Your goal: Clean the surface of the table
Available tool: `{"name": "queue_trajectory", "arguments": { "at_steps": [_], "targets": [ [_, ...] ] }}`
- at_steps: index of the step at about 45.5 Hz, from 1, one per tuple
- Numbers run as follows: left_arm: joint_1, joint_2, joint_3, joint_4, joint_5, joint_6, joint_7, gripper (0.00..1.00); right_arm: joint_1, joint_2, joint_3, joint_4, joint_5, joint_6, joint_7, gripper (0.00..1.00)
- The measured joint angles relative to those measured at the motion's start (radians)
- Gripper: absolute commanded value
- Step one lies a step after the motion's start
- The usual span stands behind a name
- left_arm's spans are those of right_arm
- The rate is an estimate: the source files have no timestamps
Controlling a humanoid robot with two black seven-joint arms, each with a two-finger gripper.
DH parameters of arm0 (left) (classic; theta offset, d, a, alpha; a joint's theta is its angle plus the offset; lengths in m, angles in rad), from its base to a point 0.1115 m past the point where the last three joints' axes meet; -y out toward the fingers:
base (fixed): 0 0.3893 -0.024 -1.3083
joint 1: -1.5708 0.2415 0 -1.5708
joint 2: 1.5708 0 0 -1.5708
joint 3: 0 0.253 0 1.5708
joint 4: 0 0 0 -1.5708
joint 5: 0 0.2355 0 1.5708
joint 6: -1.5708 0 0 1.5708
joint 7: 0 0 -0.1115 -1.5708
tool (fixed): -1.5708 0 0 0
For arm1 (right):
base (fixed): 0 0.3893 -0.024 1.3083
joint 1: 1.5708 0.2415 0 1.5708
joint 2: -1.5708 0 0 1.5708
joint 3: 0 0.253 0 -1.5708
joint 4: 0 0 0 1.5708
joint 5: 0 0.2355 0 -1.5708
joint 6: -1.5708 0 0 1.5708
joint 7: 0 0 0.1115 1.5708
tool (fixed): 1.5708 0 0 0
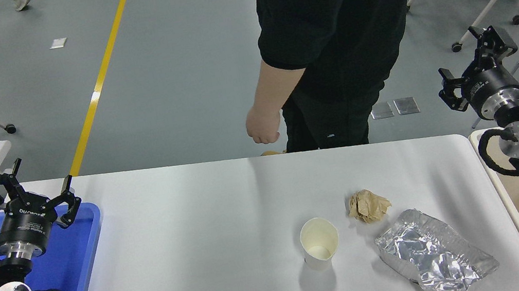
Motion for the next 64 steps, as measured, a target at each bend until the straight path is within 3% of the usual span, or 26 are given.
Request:
{"name": "queue_trajectory", "arguments": {
  "at_steps": [64],
  "targets": [
    [0.000,0.000,0.000,0.000,0.000,0.000,0.000,1.00,0.042,0.009,-0.198,0.005,0.013,-0.039,-0.001,1.00]
  ]
}}
